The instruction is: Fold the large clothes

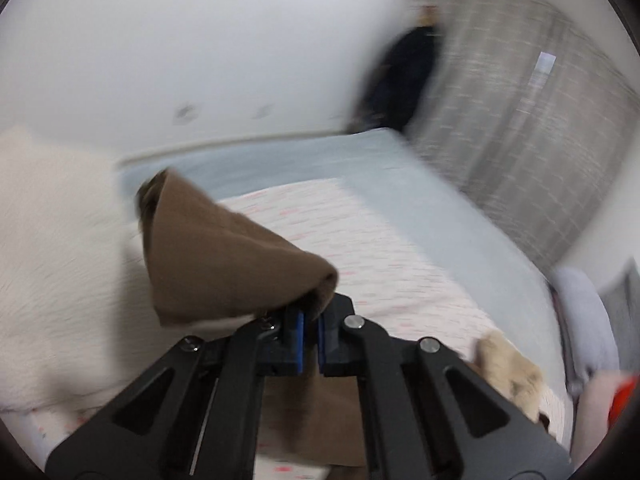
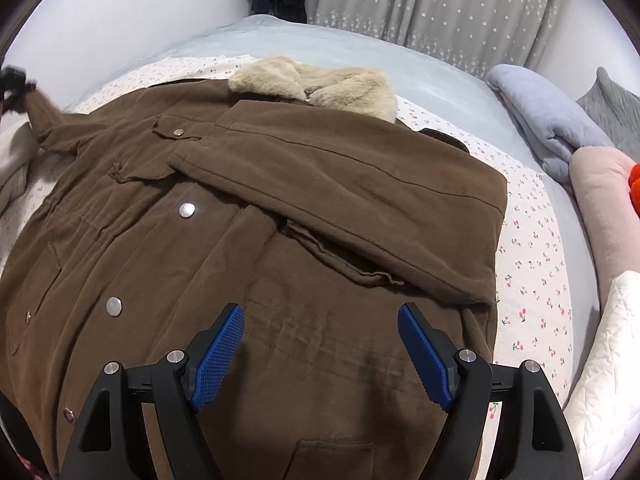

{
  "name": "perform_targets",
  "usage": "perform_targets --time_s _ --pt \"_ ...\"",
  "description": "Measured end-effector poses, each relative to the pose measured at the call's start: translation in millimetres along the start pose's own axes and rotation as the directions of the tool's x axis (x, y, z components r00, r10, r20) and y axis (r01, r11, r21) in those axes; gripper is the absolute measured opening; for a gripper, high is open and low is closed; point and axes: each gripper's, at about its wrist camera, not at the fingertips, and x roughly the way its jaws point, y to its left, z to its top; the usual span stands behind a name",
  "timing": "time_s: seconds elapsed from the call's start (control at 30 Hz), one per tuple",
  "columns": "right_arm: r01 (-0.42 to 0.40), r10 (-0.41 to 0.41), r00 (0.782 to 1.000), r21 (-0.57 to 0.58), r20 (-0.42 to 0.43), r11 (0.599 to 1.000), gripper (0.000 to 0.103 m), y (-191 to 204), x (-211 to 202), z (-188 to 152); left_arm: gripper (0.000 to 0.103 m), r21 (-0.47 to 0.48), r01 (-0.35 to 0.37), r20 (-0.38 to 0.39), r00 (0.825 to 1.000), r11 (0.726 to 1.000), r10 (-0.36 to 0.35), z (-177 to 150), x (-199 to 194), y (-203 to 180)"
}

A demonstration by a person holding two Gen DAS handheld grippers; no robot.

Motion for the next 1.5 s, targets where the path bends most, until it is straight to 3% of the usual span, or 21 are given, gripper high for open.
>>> perform_targets --time_s 0.13,0.27,0.37,0.57,0.7,0.73,0.8,0.9,0.93,0.97,1.0,1.03,1.07,1.1,1.13,1.17,1.23,1.37,1.43,1.5 --pt "0.008 -0.008 1.000 -0.001 0.004 1.000 0.081 -2.8 -2.2 0.5 0.005 0.135 0.165 0.024 0.985 0.977 -0.170 -9.3 -21.5 -75.1" --pt "0.008 -0.008 1.000 0.011 0.009 1.000 0.081 -8.5 -5.3 -0.5 0.005 0.202 0.303 -0.030 0.952 0.931 -0.304 -28.3 -29.8 -140.1" --pt "0.011 -0.011 1.000 0.026 0.011 1.000 0.081 -14.6 -7.1 -1.3 0.005 0.246 0.374 -0.084 0.927 0.894 -0.365 -49.0 -32.2 -182.6" --pt "0.017 -0.018 1.000 0.075 0.012 0.997 0.081 -34.5 -9.3 -3.1 0.005 0.313 0.476 -0.227 0.877 0.822 -0.422 -112.3 -32.2 -248.6" --pt "-0.025 0.024 1.000 0.151 0.007 0.988 0.081 -53.5 -8.3 -4.4 0.005 0.377 0.525 -0.361 0.842 0.763 -0.401 -175.7 -19.0 -285.1" --pt "-0.043 0.042 0.999 0.181 0.006 0.983 0.081 -59.6 -7.6 -5.0 0.006 0.390 0.536 -0.396 0.832 0.748 -0.390 -191.9 -16.5 -289.5" --pt "-0.060 0.060 0.998 0.225 0.005 0.973 0.081 -68.7 -6.7 -6.0 0.006 0.424 0.572 -0.503 0.794 0.702 -0.342 -232.9 -4.7 -294.3" --pt "-0.094 0.096 0.995 0.283 0.008 0.954 0.081 -80.2 -4.0 -6.9 0.017 0.491 0.623 -0.652 0.727 0.609 -0.217 -289.8 11.3 -293.0" --pt "-0.102 0.105 0.994 0.301 0.007 0.948 0.081 -82.9 -2.9 -6.8 0.018 0.519 0.627 -0.674 0.718 0.580 -0.173 -302.7 13.4 -292.4" --pt "-0.108 0.112 0.994 0.317 0.006 0.942 0.081 -85.4 -1.5 -6.5 0.018 0.554 0.629 -0.678 0.721 0.545 -0.143 -314.1 9.1 -287.6" --pt "-0.114 0.119 0.993 0.331 0.006 0.937 0.081 -87.0 -1.2 -6.6 0.026 0.566 0.639 -0.675 0.722 0.521 -0.153 -316.0 2.1 -283.1" --pt "-0.122 0.127 0.992 0.342 0.009 0.932 0.081 -88.2 -0.7 -6.0 0.043 0.562 0.658 -0.680 0.713 0.502 -0.174 -315.0 -6.4 -278.6" --pt "-0.128 0.132 0.991 0.346 0.012 0.929 0.081 -87.6 -0.2 -4.9 0.053 0.541 0.684 -0.690 0.694 0.489 -0.207 -309.2 -16.7 -270.7" --pt "-0.133 0.137 0.991 0.351 0.014 0.927 0.081 -87.2 0.7 -3.9 0.067 0.528 0.695 -0.690 0.686 0.488 -0.230 -302.4 -22.9 -265.2" --pt "-0.134 0.139 0.990 0.354 0.013 0.925 0.081 -86.4 2.0 -2.2 0.070 0.518 0.704 -0.686 0.681 0.486 -0.256 -294.6 -28.7 -258.5" --pt "-0.133 0.139 0.990 0.358 0.009 0.924 0.081 -84.0 4.2 0.7 0.070 0.514 0.711 -0.677 0.680 0.479 -0.282 -285.0 -35.8 -251.5" --pt "-0.140 0.147 0.989 0.359 0.008 0.923 0.081 -78.4 7.1 5.5 0.071 0.534 0.692 -0.649 0.704 0.486 -0.289 -267.3 -42.1 -238.5" --pt "-0.164 0.171 0.985 0.336 0.010 0.927 0.081 -62.9 13.1 17.6 0.072 0.583 0.612 -0.574 0.776 0.535 -0.263 -231.9 -32.7 -209.4" --pt "-0.169 0.175 0.984 0.313 0.007 0.935 0.081 -55.5 18.8 30.7 0.072 0.613 0.538 -0.524 0.825 0.578 -0.212 -210.0 -14.5 -196.0" --pt "-0.164 0.170 0.985 0.297 0.004 0.941 0.081 -52.9 27.3 46.6 0.072 0.626 0.476 -0.485 0.858 0.618 -0.169 -192.7 2.3 -176.9"
